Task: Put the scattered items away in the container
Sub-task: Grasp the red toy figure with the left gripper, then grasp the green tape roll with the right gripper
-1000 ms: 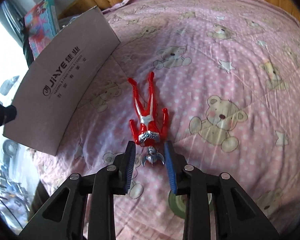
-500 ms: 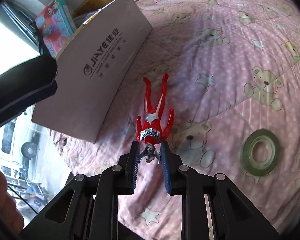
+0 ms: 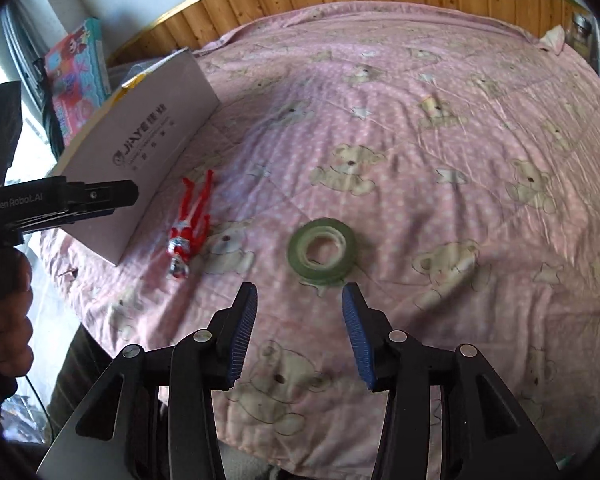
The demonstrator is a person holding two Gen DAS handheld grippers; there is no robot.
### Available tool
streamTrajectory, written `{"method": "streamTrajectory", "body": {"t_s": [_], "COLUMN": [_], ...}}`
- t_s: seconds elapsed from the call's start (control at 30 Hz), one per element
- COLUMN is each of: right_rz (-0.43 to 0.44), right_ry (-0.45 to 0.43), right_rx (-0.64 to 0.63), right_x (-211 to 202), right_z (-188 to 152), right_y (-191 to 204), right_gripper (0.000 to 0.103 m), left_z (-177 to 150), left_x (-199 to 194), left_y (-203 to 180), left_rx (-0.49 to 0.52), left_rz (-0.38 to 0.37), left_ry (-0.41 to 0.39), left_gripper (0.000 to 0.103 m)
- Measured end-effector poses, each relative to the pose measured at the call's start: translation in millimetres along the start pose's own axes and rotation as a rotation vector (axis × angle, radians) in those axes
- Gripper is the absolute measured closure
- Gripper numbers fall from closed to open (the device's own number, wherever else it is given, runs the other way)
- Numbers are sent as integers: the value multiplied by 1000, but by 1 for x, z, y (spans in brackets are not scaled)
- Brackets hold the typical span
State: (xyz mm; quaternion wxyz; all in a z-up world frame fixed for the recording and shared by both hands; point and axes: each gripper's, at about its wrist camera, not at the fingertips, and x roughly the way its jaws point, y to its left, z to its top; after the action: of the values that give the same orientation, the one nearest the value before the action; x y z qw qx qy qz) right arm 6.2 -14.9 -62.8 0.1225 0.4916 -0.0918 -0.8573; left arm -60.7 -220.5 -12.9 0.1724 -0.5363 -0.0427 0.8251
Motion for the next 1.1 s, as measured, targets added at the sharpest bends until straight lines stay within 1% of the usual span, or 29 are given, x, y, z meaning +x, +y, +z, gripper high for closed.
{"method": "streamTrajectory", "body": {"t_s": [0.1,0.17,0.2,0.27,0.37,0.43,0.47,0.5,0.53,0.57,0.6,0.63,0.67,0.7,0.77,0.83,0.87,0.9,0.93,0.97,1.0,1.03,1.07,1.1], "right_rz": [-6,-12,-23,-72,-132,-104,-111,-115,-117,-113,-99,-88,-81,-74,-56,-29,-30,-34,-45,-49,-56,-45,-26,-15], "right_ry": [8,-6,-14,-17,3,2,-8,-8,-7,-9,-9,-8,-8,-9,-10,-13,-14,-19,-24,-27,-32,-28,-25,-23], "right_rx": [9,-14,-37,-86,-129,-130,-128,-127,-131,-125,-109,-98,-93,-88,-71,-45,-50,-63,-77,-82,-78,-60,-36,-19], "right_x": [7,8,10,19,38,47,48,50,50,50,49,49,48,48,46,45,46,47,49,51,51,50,48,46], "right_z": [1,2,5,11,18,20,21,23,24,25,27,27,28,27,27,27,28,28,28,29,30,31,31,31], "right_y": [-5,-2,0,5,6,3,3,3,3,2,-1,-3,-5,-5,-8,-12,-11,-9,-6,-5,-5,-8,-12,-16], "right_gripper": [56,56,56,53,52,50,49,50,52,57,60,61,62,62,61,59,57,56,56,56,59,62,65,73], "left_z": [-8,-11,-12,-11,-10,-10,-10,-11,-12,-12,-12,-12,-11,-11,-9,-10,-10,-10,-11,-12,-13,-16,-18,-19], "left_x": [20,31,35,44,58,68,73,79,78,79,79,79,78,77,75,73,73,74,74,76,77,79,79,77], "left_y": [0,1,3,5,4,-2,-5,-8,-11,-13,-14,-14,-12,-9,-3,1,2,1,-1,-5,-10,-17,-22,-23], "left_rx": [15,11,6,-3,-12,-2,9,21,42,57,67,71,76,79,58,38,30,23,22,31,56,94,134,147], "left_rz": [24,32,38,63,56,52,43,42,53,60,64,59,59,68,46,35,34,33,25,21,45,82,132,138], "left_ry": [46,69,73,75,88,106,111,114,82,64,56,44,35,29,34,37,36,33,27,21,10,-2,-18,-19], "left_gripper": [41,41,41,41,41,41,41,36,35,35,36,47,52,59,59,59,58,52,41,40,41,58,62,63]}}
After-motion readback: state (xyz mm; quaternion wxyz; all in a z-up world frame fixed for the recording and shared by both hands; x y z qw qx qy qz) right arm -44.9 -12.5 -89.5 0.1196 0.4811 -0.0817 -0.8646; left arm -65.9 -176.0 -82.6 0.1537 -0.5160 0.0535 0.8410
